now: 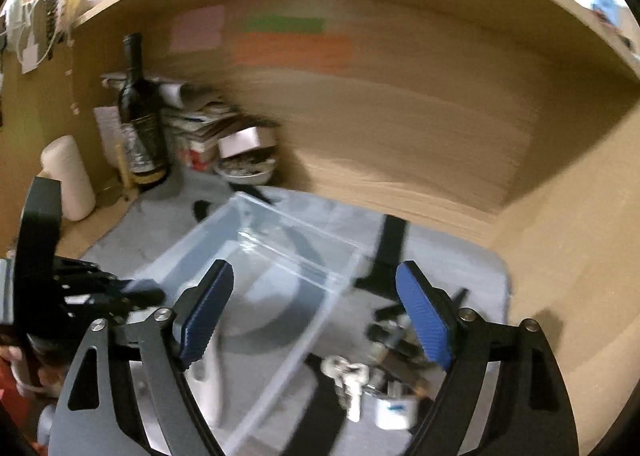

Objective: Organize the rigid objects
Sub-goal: 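Lower the massager into the clear box and open the right tool, then grasp the white travel adapter with the right tool and lift it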

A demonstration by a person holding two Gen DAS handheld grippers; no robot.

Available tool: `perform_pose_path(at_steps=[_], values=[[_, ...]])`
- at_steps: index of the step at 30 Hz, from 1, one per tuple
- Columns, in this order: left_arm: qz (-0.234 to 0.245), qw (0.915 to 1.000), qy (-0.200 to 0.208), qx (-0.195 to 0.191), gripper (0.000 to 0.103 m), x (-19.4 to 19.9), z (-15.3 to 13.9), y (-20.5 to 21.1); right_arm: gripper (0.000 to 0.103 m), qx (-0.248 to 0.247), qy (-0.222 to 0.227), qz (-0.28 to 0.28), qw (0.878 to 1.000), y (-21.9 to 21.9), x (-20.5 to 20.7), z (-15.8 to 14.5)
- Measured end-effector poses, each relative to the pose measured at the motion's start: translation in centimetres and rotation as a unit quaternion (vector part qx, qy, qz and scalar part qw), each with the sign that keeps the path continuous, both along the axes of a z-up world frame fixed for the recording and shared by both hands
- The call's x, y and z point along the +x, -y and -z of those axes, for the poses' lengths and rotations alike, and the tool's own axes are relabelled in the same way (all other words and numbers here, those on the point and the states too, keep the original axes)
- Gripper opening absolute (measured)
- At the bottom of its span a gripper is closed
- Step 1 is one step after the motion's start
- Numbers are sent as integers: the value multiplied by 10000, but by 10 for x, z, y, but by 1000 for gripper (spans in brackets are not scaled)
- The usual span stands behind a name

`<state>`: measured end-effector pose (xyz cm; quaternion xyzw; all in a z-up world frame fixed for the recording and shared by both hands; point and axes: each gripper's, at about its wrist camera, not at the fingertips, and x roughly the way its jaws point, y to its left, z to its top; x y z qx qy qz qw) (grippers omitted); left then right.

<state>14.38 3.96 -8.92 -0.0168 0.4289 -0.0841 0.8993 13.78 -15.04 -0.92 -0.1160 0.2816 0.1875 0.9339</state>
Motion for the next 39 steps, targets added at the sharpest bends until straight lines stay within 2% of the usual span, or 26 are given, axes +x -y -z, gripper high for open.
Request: perform_pose_path(at_steps=[4,8,14,20,23,27,30,39], values=[[0,10000,0,6,10,0,0,0,82,35,-60,432,9990,29,-4,10],[-3,10000,-4,-2,10,0,0,-1,83,76,-322,820,9961,57,-5,29],[-10,10000,-5,5,10,0,0,-1,82,186,-793,1083,9908,82,-1,60],[-17,10000,-43,16,10,-1,0,-1,82,123,-1099,1174,9869,88,3,90],[-21,10000,-48,16,10,-1,0,-1,78,119,-1174,1189,9859,90,4,101],[-28,10000,-51,13,10,-1,0,-1,48,224,-1305,1149,9845,93,8,108],[-24,10000,-53,13,10,0,0,-1,37,312,-1368,1063,9844,95,8,110],[-23,10000,-53,14,10,0,0,-1,37,279,-1029,998,9893,88,-4,96]])
